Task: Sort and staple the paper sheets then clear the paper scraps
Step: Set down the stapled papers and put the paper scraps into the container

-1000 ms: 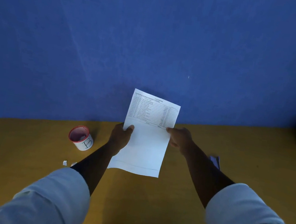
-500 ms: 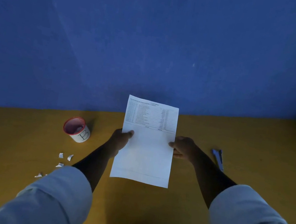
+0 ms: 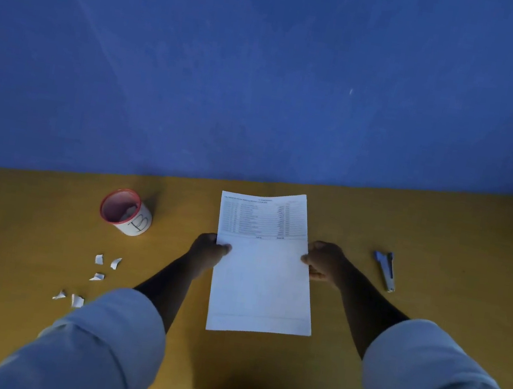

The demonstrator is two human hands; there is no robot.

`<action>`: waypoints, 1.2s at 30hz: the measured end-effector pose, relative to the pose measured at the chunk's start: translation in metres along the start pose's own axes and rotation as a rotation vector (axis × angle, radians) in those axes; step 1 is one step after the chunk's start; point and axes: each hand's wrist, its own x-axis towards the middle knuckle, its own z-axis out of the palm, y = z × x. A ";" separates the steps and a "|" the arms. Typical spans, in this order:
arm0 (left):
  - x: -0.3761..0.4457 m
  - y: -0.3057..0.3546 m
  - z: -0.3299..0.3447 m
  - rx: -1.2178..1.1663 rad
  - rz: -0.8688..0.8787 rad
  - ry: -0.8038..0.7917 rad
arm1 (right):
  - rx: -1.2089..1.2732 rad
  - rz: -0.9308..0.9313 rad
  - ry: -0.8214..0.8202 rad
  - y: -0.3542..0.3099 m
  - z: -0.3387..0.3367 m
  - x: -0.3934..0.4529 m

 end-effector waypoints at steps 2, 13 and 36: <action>0.001 -0.004 0.002 0.037 -0.011 0.010 | -0.003 0.015 -0.002 0.005 0.000 0.003; 0.015 -0.026 0.009 0.047 -0.130 -0.006 | -0.161 0.074 0.004 0.020 0.005 0.019; 0.016 -0.022 0.008 0.173 -0.168 0.009 | -0.542 -0.012 0.115 0.037 0.007 0.044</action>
